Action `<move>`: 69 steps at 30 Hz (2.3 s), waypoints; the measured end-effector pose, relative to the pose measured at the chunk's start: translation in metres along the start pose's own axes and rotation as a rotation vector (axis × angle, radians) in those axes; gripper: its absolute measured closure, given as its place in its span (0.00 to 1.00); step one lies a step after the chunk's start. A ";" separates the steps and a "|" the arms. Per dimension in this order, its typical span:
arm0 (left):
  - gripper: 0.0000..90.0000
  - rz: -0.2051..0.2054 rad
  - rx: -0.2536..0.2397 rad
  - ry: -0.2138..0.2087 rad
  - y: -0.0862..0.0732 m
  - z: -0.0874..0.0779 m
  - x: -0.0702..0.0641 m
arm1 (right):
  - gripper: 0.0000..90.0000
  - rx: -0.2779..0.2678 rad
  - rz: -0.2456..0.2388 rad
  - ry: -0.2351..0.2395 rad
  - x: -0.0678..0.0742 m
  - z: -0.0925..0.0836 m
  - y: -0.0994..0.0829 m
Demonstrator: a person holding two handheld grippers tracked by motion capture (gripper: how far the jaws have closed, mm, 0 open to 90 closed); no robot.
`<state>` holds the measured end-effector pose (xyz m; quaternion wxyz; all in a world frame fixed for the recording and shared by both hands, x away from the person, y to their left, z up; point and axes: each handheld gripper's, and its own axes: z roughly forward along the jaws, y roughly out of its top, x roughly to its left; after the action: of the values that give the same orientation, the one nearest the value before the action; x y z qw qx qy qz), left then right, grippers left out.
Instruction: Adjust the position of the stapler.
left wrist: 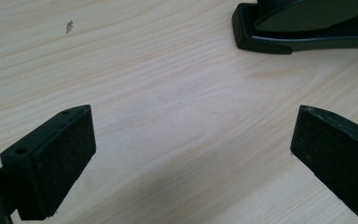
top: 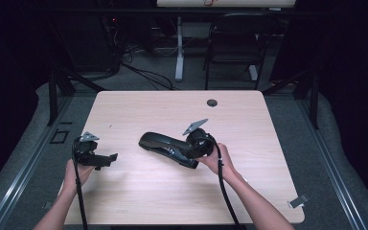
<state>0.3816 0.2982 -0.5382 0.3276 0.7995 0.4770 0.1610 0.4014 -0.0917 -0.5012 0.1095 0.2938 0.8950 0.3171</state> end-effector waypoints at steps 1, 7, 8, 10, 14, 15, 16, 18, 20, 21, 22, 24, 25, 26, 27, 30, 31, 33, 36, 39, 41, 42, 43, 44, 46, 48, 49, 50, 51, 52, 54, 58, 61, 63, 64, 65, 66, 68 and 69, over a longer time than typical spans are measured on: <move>0.00 0.002 0.010 -0.004 -0.001 -0.001 0.000 | 0.58 0.007 -0.016 -0.003 0.002 0.003 0.001; 0.00 0.005 0.029 -0.003 -0.005 -0.001 0.001 | 0.60 0.014 -0.054 -0.001 0.001 0.008 0.002; 0.00 0.005 0.029 -0.003 -0.005 -0.001 0.001 | 0.60 0.014 -0.054 -0.001 0.001 0.008 0.002; 0.00 0.002 0.027 0.001 -0.006 -0.001 0.001 | 0.61 0.012 -0.057 0.014 0.000 0.008 0.002; 0.00 0.006 0.029 -0.002 -0.005 0.000 0.001 | 0.62 0.004 -0.065 0.034 -0.001 0.008 0.000; 0.00 0.007 0.030 -0.003 -0.005 0.000 0.001 | 0.62 -0.001 -0.065 0.049 -0.001 0.007 -0.001; 0.00 0.010 0.031 -0.004 -0.004 0.000 0.001 | 0.62 -0.001 -0.065 0.049 -0.001 0.007 -0.001; 0.00 0.017 0.037 -0.011 -0.003 0.001 0.000 | 0.62 0.002 -0.075 0.057 -0.001 0.006 -0.002; 0.00 0.017 0.031 -0.011 -0.002 0.002 -0.001 | 0.62 0.006 -0.081 0.068 0.000 0.005 -0.003; 0.00 0.022 0.031 -0.012 -0.001 0.003 -0.001 | 0.62 0.007 -0.091 0.076 0.000 0.004 -0.004; 0.00 0.022 0.031 -0.012 -0.001 0.003 -0.001 | 0.62 0.007 -0.091 0.076 0.000 0.004 -0.004; 0.00 0.030 0.038 -0.019 0.000 0.004 -0.001 | 0.62 0.013 -0.098 0.087 0.000 0.003 -0.005; 0.00 0.030 0.032 -0.018 0.001 0.005 -0.002 | 0.62 0.008 -0.104 0.098 0.001 0.002 -0.006; 0.00 0.030 0.032 -0.018 0.001 0.005 -0.002 | 0.62 0.008 -0.104 0.098 0.001 0.002 -0.006; 0.00 0.037 0.033 -0.022 0.003 0.006 -0.003 | 0.62 0.008 -0.115 0.109 0.001 0.001 -0.008; 0.00 0.038 0.032 -0.026 0.004 0.008 -0.004 | 0.62 0.017 -0.131 0.123 0.002 -0.001 -0.009; 0.00 0.043 0.032 -0.027 0.005 0.009 -0.004 | 0.62 0.016 -0.140 0.128 0.002 -0.002 -0.010; 0.00 0.051 0.034 -0.033 0.008 0.012 -0.006 | 0.62 0.022 -0.156 0.144 0.003 -0.004 -0.012; 0.00 0.060 0.039 -0.039 0.011 0.013 -0.007 | 0.62 0.023 -0.169 0.157 0.004 -0.006 -0.014; 0.00 0.067 0.038 -0.043 0.013 0.016 -0.009 | 0.62 0.024 -0.179 0.168 0.006 -0.008 -0.017; 0.00 0.080 0.043 -0.048 0.015 0.017 -0.010 | 0.62 0.024 -0.198 0.184 0.006 -0.010 -0.019; 0.00 0.080 0.043 -0.048 0.015 0.017 -0.010 | 0.62 0.024 -0.198 0.184 0.006 -0.010 -0.019; 0.00 0.084 0.048 -0.051 0.016 0.019 -0.011 | 0.62 0.018 -0.205 0.197 0.007 -0.012 -0.022; 0.00 0.084 0.048 -0.051 0.016 0.019 -0.011 | 0.62 0.018 -0.205 0.197 0.007 -0.012 -0.022; 0.00 0.092 0.045 -0.049 0.016 0.020 -0.012 | 0.62 0.031 -0.227 0.205 0.006 -0.014 -0.023; 0.00 0.094 0.046 -0.053 0.017 0.021 -0.012 | 0.62 0.023 -0.231 0.216 0.007 -0.014 -0.025; 0.00 0.092 0.045 -0.056 0.018 0.021 -0.012 | 0.62 0.024 -0.237 0.219 0.007 -0.015 -0.025; 0.00 0.092 0.041 -0.056 0.018 0.021 -0.012 | 0.62 0.022 -0.236 0.226 0.007 -0.016 -0.026; 0.00 0.090 0.036 -0.057 0.019 0.021 -0.013 | 0.62 0.024 -0.243 0.230 0.008 -0.017 -0.028; 0.00 0.090 0.036 -0.057 0.019 0.021 -0.013 | 0.62 0.024 -0.243 0.230 0.008 -0.017 -0.028; 0.00 0.092 0.039 -0.061 0.020 0.022 -0.013 | 0.62 0.034 -0.259 0.234 0.007 -0.019 -0.029; 0.00 0.093 0.038 -0.069 0.021 0.024 -0.014 | 0.62 0.034 -0.271 0.245 0.009 -0.022 -0.032; 0.00 0.100 0.039 -0.072 0.024 0.026 -0.016 | 0.62 0.029 -0.281 0.260 0.009 -0.025 -0.037; 0.00 0.099 0.039 -0.075 0.024 0.027 -0.016 | 0.62 0.039 -0.296 0.263 0.008 -0.026 -0.037; 0.00 0.101 0.039 -0.076 0.024 0.027 -0.016 | 0.62 0.035 -0.298 0.268 0.008 -0.027 -0.039; 0.00 0.104 0.041 -0.076 0.025 0.028 -0.017 | 0.62 0.034 -0.305 0.279 0.008 -0.029 -0.041; 0.00 0.104 0.041 -0.076 0.025 0.028 -0.017 | 0.62 0.034 -0.305 0.279 0.008 -0.029 -0.041; 0.00 0.103 0.041 -0.077 0.026 0.029 -0.017 | 0.62 0.038 -0.325 0.294 0.006 -0.031 -0.043; 0.00 0.103 0.044 -0.079 0.026 0.030 -0.018 | 0.62 0.039 -0.342 0.307 0.005 -0.034 -0.046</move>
<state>0.4070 0.2634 -0.5413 0.3197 0.8357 0.4254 0.1356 0.3637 -0.1348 -0.5045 0.0184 0.0882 0.9439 0.3176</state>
